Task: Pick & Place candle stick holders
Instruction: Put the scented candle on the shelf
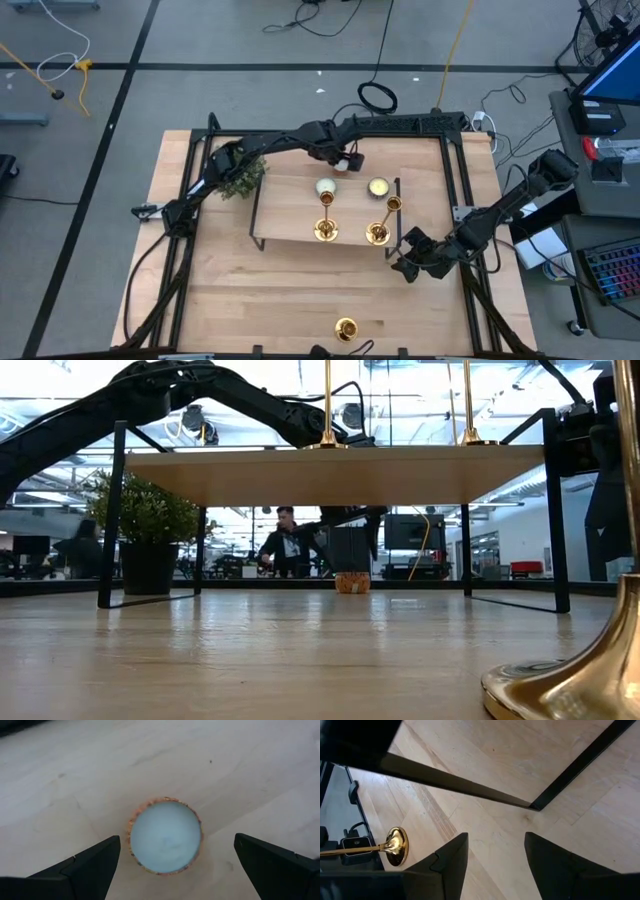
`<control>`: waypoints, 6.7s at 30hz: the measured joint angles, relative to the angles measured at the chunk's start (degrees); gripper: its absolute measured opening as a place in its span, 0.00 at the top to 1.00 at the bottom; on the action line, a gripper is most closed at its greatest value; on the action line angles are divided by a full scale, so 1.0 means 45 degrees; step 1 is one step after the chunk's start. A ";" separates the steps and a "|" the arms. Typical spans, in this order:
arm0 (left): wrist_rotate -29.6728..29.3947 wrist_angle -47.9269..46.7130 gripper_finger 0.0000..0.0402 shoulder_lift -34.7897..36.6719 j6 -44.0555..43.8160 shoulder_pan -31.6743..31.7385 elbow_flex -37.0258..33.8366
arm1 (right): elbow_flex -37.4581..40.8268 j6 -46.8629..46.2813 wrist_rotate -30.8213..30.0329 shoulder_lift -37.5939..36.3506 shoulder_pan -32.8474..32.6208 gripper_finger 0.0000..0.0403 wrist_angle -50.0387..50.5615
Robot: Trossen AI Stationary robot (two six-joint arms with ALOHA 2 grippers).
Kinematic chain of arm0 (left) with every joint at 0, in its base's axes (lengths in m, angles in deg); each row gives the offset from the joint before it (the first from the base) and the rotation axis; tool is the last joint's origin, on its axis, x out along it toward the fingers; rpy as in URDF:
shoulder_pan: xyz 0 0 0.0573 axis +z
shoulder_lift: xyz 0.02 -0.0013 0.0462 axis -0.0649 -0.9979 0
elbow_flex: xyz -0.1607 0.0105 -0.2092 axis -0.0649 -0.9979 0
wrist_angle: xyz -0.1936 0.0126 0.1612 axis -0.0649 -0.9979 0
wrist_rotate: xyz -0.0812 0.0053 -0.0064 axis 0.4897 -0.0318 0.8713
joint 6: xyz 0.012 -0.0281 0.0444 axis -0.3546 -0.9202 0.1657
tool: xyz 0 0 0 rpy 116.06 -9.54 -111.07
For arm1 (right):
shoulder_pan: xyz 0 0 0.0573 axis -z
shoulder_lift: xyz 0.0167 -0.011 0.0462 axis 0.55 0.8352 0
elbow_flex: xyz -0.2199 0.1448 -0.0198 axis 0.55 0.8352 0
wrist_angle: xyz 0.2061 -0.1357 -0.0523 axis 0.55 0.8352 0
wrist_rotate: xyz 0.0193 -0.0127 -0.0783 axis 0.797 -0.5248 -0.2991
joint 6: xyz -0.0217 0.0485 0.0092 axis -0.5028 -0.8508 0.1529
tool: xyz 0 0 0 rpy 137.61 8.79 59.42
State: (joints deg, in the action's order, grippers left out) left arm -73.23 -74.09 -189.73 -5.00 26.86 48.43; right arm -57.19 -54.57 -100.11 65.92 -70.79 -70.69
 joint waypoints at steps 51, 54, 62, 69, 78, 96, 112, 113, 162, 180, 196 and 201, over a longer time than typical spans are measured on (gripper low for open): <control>-0.4383 -0.1801 0.01 0.8060 0.6019 -0.1461 -0.0010 | -0.1955 1.4567 -0.0475 -0.0904 0.0286 0.52 -1.7856; -0.5909 -0.1342 0.01 0.8584 0.6615 -0.1312 -0.0010 | -0.2677 1.6756 -0.1819 -0.1229 0.0566 0.52 -1.7865; -0.4591 -0.1570 0.01 1.0028 0.5741 -0.0499 -0.0006 | -0.4417 2.5135 -1.0482 -0.2075 0.1813 0.52 -1.7873; -0.2735 -0.2362 0.01 1.0715 0.5411 -0.0326 -0.0005 | -0.4571 2.6825 -1.2866 -0.3103 0.4695 0.60 -1.7606; -0.2644 -0.3756 0.01 1.0744 0.5333 -0.0314 -0.0005 | -0.4571 2.1010 -1.0377 -0.3774 0.7509 0.97 -1.0885; -0.1968 -0.4373 0.01 1.0530 0.6021 0.0028 -0.0014 | -0.4571 1.1924 0.3260 -0.0370 1.5856 0.99 -0.4786; -0.2129 -0.5149 0.01 1.0511 0.6215 0.0256 -0.0015 | -0.5585 1.1302 1.2431 0.3872 1.8583 1.00 -0.3792; -0.2124 -0.5149 0.01 1.0511 0.6237 0.0301 -0.0015 | -0.5856 1.1381 1.2680 0.4119 1.8583 1.00 -0.3590; -0.2690 -0.5111 0.01 0.9908 0.5334 0.0471 -0.0034 | -0.9307 1.3894 0.8214 0.8884 1.6128 1.00 0.1710; -0.2692 -0.5116 0.01 0.9908 0.5066 0.0068 -0.0024 | -0.9306 1.3948 0.6911 0.9005 1.5790 1.00 0.0825; -0.2687 -0.4740 0.01 0.9908 0.4895 0.0063 -0.0024 | -0.9306 1.3561 0.6646 0.9005 1.5716 1.00 0.1013; -0.2683 -0.4446 0.01 0.9908 0.4896 0.0053 -0.0022 | -0.9306 1.3563 0.6711 0.9005 1.5708 1.00 0.1044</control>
State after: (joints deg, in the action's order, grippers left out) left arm -85.30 -94.09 -145.14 17.03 27.10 48.33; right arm -99.06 6.46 -69.92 106.45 -0.11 -65.99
